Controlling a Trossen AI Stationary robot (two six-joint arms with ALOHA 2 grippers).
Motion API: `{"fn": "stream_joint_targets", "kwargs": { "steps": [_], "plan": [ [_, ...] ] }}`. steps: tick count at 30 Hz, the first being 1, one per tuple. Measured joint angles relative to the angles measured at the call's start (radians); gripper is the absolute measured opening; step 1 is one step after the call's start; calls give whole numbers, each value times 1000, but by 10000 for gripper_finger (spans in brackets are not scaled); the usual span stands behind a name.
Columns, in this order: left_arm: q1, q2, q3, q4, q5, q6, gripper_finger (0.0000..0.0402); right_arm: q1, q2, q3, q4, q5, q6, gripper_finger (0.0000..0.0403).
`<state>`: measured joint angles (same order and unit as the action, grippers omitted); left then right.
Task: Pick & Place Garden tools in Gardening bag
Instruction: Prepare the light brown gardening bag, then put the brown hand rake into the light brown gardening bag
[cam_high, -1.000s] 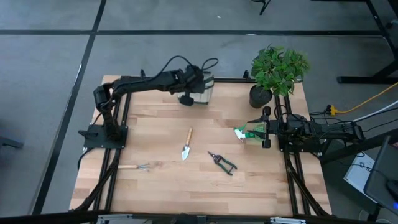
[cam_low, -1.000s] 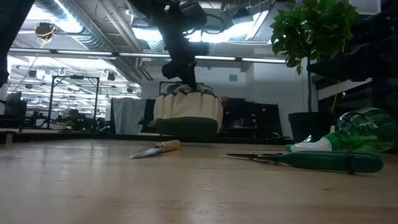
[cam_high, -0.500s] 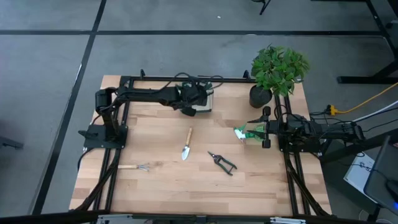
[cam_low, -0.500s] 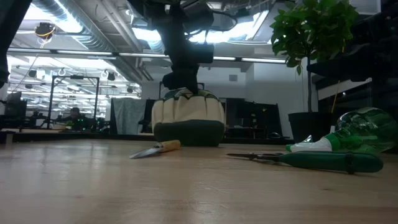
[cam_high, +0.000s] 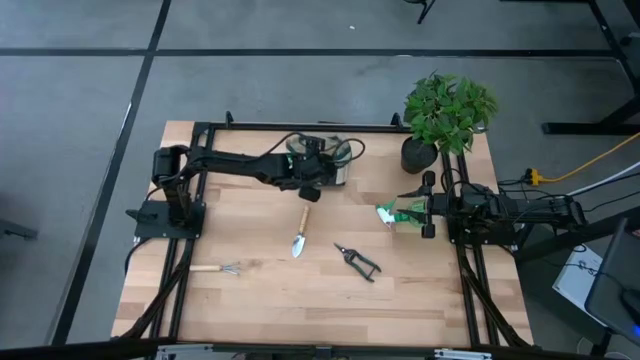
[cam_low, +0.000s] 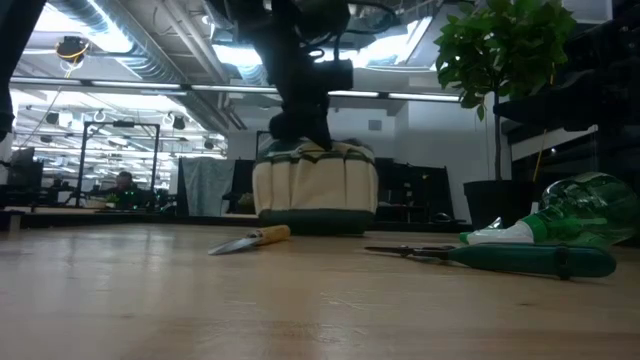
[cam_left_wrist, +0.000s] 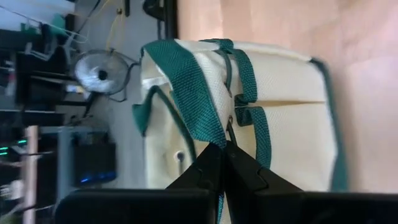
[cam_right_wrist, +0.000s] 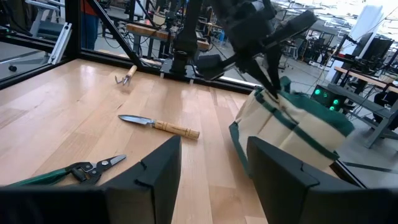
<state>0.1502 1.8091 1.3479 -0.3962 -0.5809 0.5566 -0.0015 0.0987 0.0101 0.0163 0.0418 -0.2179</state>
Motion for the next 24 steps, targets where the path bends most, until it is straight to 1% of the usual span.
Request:
{"fn": "stream_joint_targets", "kwargs": {
  "steps": [3,7,12,17,19,21,24],
  "plan": [
    [-4,0,0,-3,58,-36,15,0,0,0,0,0,0,186],
    [-7,0,0,-8,112,-47,38,0,0,0,0,0,0,186],
    [-8,0,0,-14,137,-47,81,0,0,0,0,0,0,186],
    [-8,-1,29,-73,140,-69,130,0,0,0,0,0,0,186],
    [-8,-2,35,-82,163,-73,148,0,0,0,0,0,0,186],
    [-8,-2,46,-99,191,-72,163,0,0,0,0,0,0,186],
    [-8,-2,81,-127,200,-49,179,0,0,0,0,0,0,186]
  ]
}}
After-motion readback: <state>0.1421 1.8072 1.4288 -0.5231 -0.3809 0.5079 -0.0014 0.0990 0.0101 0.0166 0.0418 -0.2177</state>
